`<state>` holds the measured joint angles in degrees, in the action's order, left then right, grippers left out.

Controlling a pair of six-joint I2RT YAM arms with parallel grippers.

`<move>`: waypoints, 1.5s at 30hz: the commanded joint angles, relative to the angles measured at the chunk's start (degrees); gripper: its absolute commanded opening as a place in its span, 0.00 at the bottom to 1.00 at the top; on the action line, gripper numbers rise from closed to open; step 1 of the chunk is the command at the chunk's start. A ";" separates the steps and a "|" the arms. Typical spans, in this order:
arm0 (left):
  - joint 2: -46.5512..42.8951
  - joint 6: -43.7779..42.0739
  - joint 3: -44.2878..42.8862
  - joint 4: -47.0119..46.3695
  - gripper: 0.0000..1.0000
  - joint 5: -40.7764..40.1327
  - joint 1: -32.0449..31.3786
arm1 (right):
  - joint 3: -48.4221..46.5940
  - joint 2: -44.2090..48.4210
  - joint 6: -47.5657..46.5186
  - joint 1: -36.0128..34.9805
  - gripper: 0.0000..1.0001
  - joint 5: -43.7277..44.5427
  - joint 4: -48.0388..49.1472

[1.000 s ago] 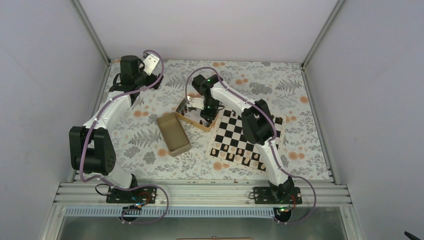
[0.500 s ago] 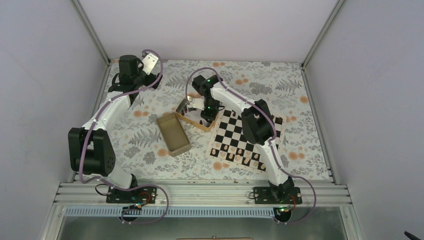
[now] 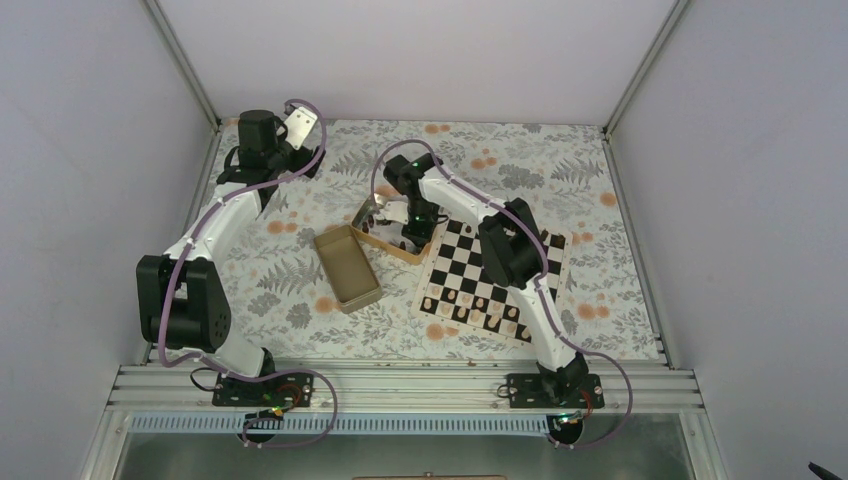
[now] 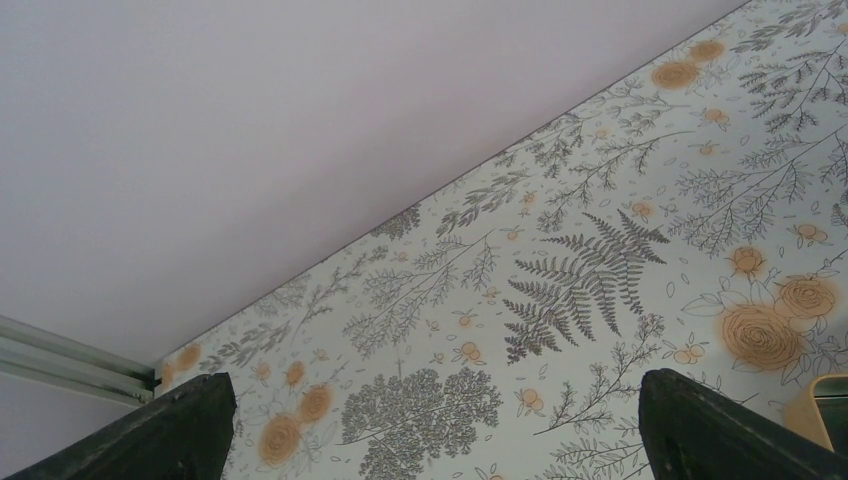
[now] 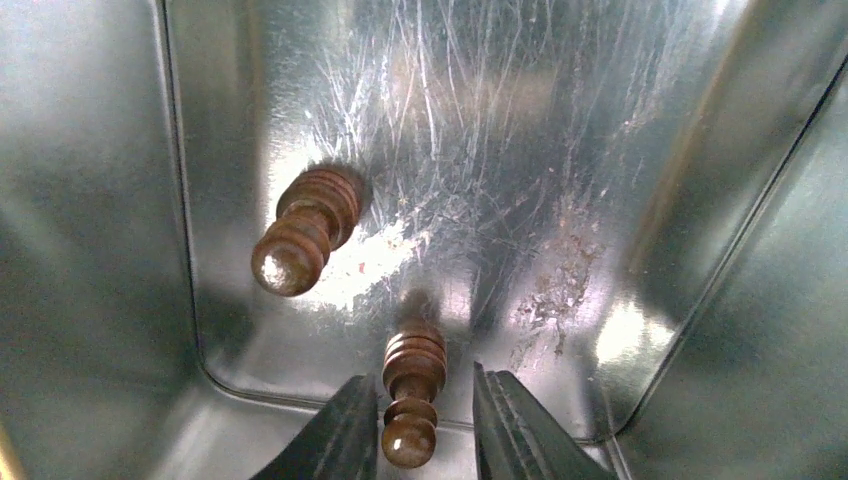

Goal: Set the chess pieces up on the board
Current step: Pick up the chess piece from the storage box, then place the chess piece on the chessboard.

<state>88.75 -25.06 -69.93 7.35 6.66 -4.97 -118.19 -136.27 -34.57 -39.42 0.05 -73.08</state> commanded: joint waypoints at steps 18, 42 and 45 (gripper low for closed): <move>-1.54 -0.54 0.37 -1.31 1.00 0.75 0.31 | -6.18 3.21 -0.87 -0.24 0.13 0.00 -0.66; -1.07 -0.60 -0.81 -0.86 1.00 0.41 0.31 | 30.23 32.60 -2.30 26.50 0.16 -4.22 8.18; -0.97 -0.44 -1.03 -0.68 1.00 0.60 0.29 | 34.30 32.78 -2.88 29.09 0.16 -5.71 10.58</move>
<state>88.75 -25.08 -69.93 7.40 6.63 -4.89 -88.51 -104.79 -35.70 -12.86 -2.57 -66.96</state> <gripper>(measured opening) 0.999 0.161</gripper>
